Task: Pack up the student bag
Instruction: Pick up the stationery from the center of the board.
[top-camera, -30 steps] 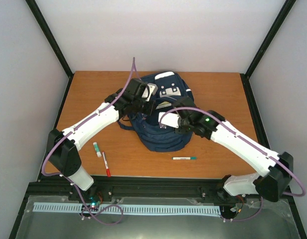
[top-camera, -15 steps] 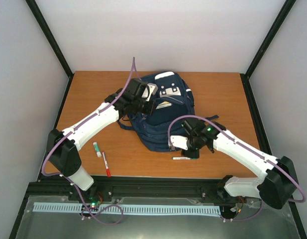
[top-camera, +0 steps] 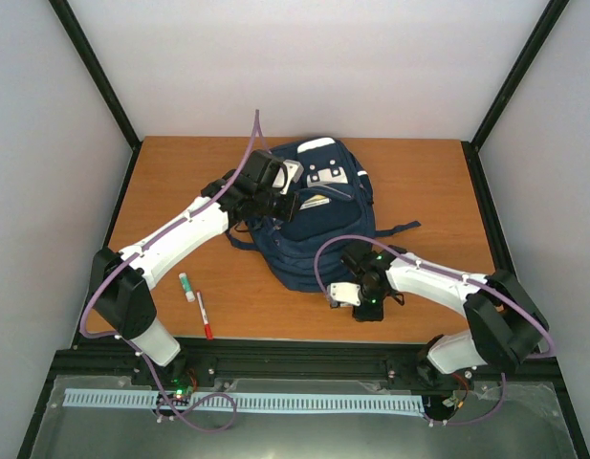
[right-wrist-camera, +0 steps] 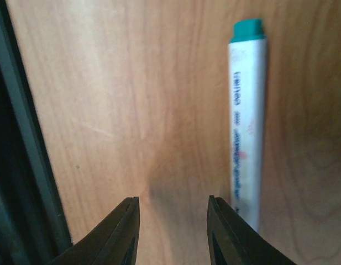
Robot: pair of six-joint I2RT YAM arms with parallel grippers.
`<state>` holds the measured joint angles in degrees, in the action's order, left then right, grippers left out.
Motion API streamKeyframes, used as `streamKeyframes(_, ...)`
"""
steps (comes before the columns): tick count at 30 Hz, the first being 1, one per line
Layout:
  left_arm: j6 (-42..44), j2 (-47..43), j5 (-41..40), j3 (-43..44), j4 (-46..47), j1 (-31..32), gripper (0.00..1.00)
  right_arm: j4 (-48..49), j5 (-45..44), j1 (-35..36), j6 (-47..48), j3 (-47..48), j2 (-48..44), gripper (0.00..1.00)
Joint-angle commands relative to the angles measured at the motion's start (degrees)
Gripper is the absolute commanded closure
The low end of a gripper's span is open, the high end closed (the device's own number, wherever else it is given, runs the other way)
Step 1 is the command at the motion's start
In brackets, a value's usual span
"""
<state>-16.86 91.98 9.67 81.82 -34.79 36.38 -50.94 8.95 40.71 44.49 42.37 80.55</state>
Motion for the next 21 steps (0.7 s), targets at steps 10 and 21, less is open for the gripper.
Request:
streamKeyframes(10, -2.38, -1.37, 2.87, 4.49, 2.24, -0.35, 0.97, 6.88, -0.52, 1.37, -1.53, 4.97, 3.0, 0.69)
streamKeyframes(21, -2.19, -1.53, 2.81, 4.58, 2.13, -0.39, 0.97, 9.17, -4.47, 3.41, -1.8, 5.24, 7.36, 0.71)
